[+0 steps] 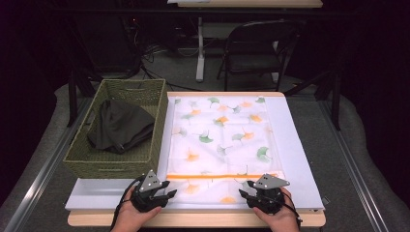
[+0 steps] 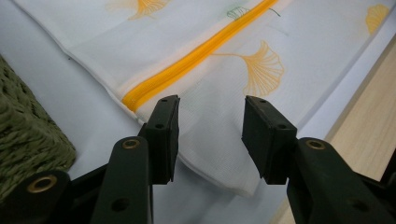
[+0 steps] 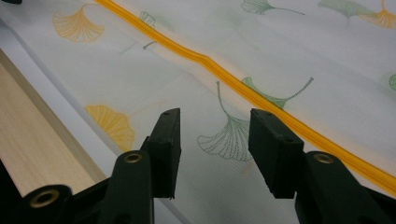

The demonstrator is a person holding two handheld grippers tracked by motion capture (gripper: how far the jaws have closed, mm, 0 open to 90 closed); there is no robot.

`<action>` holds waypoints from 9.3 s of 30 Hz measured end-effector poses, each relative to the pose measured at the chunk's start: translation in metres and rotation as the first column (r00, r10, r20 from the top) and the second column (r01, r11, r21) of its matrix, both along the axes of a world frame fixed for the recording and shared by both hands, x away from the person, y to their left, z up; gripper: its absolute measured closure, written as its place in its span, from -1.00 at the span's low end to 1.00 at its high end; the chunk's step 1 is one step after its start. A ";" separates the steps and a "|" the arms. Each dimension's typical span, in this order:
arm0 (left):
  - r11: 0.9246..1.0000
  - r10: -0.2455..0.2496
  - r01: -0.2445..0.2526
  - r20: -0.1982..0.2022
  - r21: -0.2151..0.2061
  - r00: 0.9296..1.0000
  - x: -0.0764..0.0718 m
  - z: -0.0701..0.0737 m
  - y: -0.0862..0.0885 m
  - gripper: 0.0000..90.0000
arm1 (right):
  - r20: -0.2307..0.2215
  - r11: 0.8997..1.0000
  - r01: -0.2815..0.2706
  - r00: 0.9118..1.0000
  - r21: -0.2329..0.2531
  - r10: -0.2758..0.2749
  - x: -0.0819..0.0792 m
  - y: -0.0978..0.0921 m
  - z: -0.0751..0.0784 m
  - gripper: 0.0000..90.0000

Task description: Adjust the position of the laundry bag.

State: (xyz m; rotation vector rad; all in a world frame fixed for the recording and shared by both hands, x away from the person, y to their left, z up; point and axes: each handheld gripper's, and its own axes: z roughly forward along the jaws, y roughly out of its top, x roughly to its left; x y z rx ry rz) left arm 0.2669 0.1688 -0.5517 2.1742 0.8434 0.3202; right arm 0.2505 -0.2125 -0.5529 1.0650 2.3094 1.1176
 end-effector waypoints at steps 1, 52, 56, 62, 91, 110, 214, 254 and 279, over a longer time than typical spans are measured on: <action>1.000 -0.002 0.002 -0.007 -0.002 1.000 0.002 0.000 0.000 0.24 | -0.005 1.000 0.001 1.000 0.004 -0.001 0.001 -0.001 -0.001 0.20; 0.997 0.066 -0.065 -0.019 0.045 0.998 -0.001 -0.011 -0.001 0.61 | 0.069 0.969 0.241 0.967 0.047 -0.244 0.029 -0.044 0.009 0.18; 0.996 0.068 -0.066 -0.019 0.058 0.998 -0.001 -0.010 -0.002 0.68 | 0.076 0.941 0.337 0.938 0.040 -0.339 0.039 -0.061 0.011 0.20; 0.996 0.057 -0.056 -0.007 0.073 0.998 -0.002 -0.010 -0.004 0.77 | 0.028 0.895 0.443 0.895 0.053 -0.444 0.052 -0.086 0.008 0.25; 0.997 0.056 -0.055 -0.021 0.057 0.998 0.000 -0.010 -0.004 0.96 | -0.103 0.900 0.434 0.897 0.034 -0.429 0.069 -0.095 -0.008 0.53; 0.997 0.050 -0.048 -0.028 0.052 0.998 0.001 -0.008 -0.002 0.98 | -0.081 0.917 0.392 0.919 0.072 -0.386 0.066 -0.098 -0.004 0.98; 0.998 -0.004 -0.007 -0.159 -0.066 0.987 0.022 0.054 -0.066 0.23 | -0.145 0.931 0.350 0.931 0.104 -0.334 0.029 -0.084 0.022 0.33; 0.989 -0.149 0.148 -0.168 -0.021 0.974 0.053 0.049 -0.178 0.28 | -0.332 0.900 0.407 0.880 0.156 -0.341 0.032 -0.113 0.009 0.36; 0.979 -0.190 0.200 -0.201 0.033 0.961 0.049 0.012 -0.205 0.31 | -0.389 0.903 0.396 0.868 0.165 -0.309 0.033 -0.111 0.001 0.39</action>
